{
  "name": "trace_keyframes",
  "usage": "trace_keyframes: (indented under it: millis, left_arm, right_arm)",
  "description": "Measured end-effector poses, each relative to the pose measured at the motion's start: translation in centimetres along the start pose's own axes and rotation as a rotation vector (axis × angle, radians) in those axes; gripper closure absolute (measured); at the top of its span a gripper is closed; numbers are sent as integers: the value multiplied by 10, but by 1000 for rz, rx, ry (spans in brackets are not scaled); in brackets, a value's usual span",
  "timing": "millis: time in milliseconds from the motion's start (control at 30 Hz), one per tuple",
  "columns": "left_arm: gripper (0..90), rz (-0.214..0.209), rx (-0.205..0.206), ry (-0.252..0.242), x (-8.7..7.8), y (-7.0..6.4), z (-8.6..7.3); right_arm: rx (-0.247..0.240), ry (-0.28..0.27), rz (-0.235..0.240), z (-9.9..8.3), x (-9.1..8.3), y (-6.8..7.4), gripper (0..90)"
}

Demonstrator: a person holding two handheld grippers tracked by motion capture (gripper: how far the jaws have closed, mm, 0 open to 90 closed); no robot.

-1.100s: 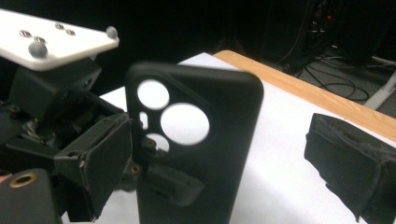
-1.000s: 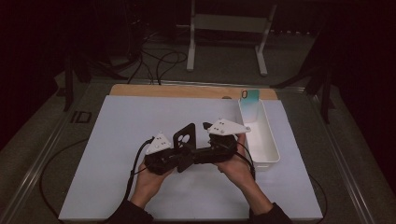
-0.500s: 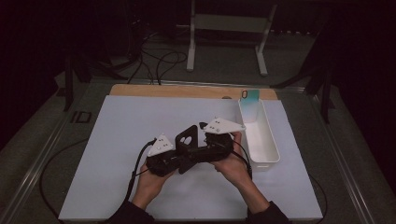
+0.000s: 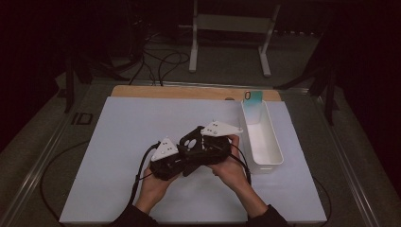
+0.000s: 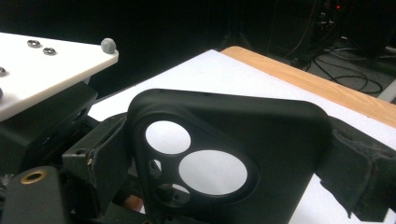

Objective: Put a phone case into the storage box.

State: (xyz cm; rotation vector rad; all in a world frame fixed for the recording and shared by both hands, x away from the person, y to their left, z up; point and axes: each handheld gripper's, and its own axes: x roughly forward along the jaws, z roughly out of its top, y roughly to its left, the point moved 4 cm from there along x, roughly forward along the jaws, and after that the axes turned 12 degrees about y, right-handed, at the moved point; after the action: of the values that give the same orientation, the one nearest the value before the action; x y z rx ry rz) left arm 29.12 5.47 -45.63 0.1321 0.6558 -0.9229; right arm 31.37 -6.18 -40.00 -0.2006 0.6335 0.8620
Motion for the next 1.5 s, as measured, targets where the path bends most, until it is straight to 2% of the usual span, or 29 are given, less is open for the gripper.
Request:
trace_keyframes:
  millis: [233,667,1000,1100,1267,1367,1500]
  left_arm:
    - [853,6,-12,-6,1,0,0]
    - [851,6,-19,-4,2,1,0]
    - [846,7,-18,-10,1,1,0]
    - [837,5,-6,-9,1,0,0]
    - [699,10,-8,-1,2,0,-1]
    - [536,40,-6,8,2,1,-2]
    - [365,79,-24,4,0,3,-3]
  right_arm:
    - [29,5,4,-3,2,-1,102]
    - [45,5,-13,-4,5,-1,123]
    - [27,-5,-39,-4,3,3,142]
    - [28,-9,-38,-3,3,2,143]
    - [34,-25,-36,-2,1,1,143]
    - [40,-25,-41,-2,0,0,143]
    - [46,-28,-43,-2,-1,-3,143]
